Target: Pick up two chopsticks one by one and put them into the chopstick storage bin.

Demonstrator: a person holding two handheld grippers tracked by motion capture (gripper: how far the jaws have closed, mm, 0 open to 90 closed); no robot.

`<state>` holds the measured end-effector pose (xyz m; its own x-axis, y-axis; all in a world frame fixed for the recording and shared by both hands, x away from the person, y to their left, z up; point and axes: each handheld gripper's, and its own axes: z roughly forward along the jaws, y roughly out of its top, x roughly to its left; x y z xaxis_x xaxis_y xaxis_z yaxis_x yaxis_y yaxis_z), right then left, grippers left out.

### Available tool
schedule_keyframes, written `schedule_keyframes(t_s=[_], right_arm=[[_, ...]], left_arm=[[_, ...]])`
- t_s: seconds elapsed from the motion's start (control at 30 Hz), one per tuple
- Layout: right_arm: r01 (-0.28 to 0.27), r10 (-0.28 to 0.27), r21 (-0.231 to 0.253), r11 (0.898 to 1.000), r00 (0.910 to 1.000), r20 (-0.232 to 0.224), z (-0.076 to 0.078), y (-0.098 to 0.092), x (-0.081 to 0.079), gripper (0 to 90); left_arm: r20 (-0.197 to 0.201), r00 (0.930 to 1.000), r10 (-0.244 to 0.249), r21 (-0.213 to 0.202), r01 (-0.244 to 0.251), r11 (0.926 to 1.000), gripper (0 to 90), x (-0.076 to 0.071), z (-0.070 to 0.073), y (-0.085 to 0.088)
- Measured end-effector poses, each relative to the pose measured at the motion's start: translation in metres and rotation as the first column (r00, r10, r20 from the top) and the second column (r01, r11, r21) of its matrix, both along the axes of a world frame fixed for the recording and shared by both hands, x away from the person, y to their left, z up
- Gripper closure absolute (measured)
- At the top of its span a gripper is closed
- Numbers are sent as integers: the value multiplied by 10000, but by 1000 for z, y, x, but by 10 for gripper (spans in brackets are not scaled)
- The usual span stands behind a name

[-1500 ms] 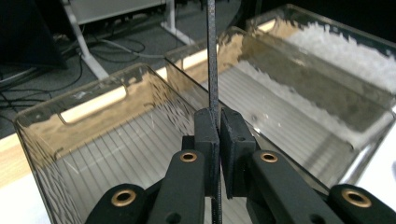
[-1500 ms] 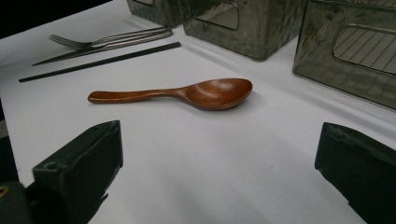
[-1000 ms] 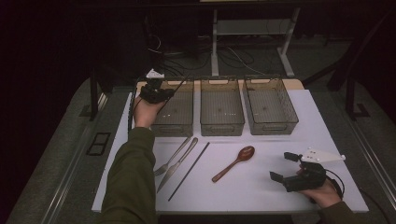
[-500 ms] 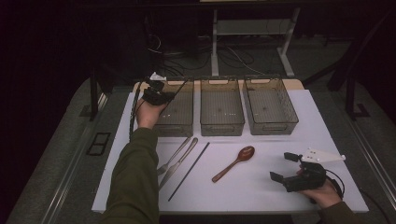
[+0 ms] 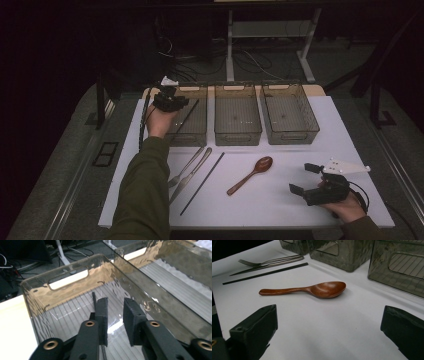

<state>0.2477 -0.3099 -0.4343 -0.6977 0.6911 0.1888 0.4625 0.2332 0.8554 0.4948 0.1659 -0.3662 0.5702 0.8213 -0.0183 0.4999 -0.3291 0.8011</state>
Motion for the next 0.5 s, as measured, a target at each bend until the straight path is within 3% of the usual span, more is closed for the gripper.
schedule_keyframes(t_s=[0.23,0.43,0.5], right_arm=[[18,-18,-7,10000,10000,16,0,0,0,3],[32,-32,-38,10000,10000,-1,0,0,0,3],[47,-47,-42,10000,10000,5,0,0,0,3]], left_arm=[[191,9998,37,-288,-31,9996,616,-8,11,2],[168,9992,-360,-584,369,9976,513,-21,22,-1],[195,9986,-495,-507,505,9974,483,-26,26,-2]])
